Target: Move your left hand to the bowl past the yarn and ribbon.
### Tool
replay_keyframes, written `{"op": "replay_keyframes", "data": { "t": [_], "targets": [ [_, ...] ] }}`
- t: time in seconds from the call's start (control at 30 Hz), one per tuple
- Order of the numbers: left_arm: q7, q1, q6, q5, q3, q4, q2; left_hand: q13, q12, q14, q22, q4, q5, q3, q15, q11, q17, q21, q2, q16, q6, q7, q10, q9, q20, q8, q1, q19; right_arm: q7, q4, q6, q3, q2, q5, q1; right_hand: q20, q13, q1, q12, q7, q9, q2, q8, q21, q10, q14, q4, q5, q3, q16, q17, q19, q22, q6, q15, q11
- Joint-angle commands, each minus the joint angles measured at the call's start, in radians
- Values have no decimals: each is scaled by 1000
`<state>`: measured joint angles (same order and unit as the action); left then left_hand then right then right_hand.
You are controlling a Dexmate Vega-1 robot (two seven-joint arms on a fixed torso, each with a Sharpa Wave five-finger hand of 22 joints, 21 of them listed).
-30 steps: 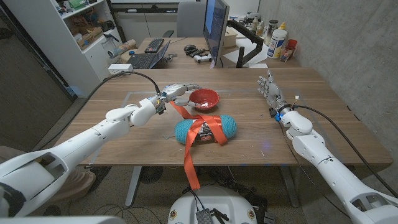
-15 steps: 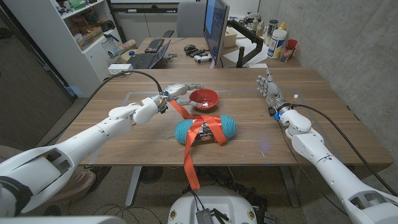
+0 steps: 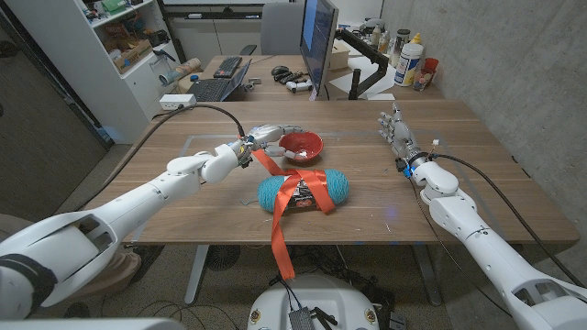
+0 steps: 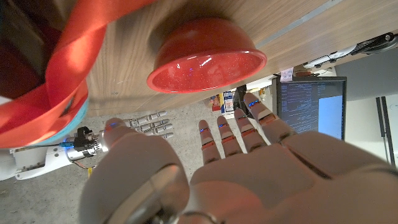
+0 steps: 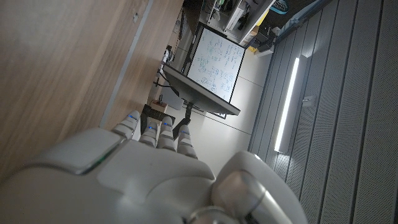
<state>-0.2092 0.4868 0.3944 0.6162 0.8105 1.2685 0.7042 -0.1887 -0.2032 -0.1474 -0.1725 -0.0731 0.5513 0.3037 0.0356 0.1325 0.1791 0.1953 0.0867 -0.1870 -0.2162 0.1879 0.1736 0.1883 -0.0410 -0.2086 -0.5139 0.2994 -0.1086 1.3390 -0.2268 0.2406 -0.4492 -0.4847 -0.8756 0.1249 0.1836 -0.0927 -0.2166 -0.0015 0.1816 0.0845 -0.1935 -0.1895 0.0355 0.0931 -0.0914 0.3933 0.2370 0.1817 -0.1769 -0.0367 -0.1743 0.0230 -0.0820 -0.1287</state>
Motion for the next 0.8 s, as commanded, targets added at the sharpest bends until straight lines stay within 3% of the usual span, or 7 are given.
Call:
{"op": "replay_keyframes", "data": {
  "t": [0.03,0.8],
  "targets": [
    [5,-14,7,4,21,-21,-18,-1,3,7,-3,5,5,6,117,1,2,-7,-9,1,-2,7,-2,5,-48,0,-1,0,-8,-17,-6,0,5,-3,7,4,3,-2,0,6,3,12,3,-3,3,8,0,3,-6,0,-3,-6,-4,6,-3,-12],
    [8,-36,16,-6,49,-67,-48,-1,8,18,-3,7,8,5,122,7,1,-7,-15,4,17,17,-20,5,-41,10,-4,-7,-8,-15,-8,-4,5,-4,1,8,3,-7,0,14,3,18,2,-3,3,9,2,1,-11,1,-3,-7,-4,6,-11,-22]
  ]
}}
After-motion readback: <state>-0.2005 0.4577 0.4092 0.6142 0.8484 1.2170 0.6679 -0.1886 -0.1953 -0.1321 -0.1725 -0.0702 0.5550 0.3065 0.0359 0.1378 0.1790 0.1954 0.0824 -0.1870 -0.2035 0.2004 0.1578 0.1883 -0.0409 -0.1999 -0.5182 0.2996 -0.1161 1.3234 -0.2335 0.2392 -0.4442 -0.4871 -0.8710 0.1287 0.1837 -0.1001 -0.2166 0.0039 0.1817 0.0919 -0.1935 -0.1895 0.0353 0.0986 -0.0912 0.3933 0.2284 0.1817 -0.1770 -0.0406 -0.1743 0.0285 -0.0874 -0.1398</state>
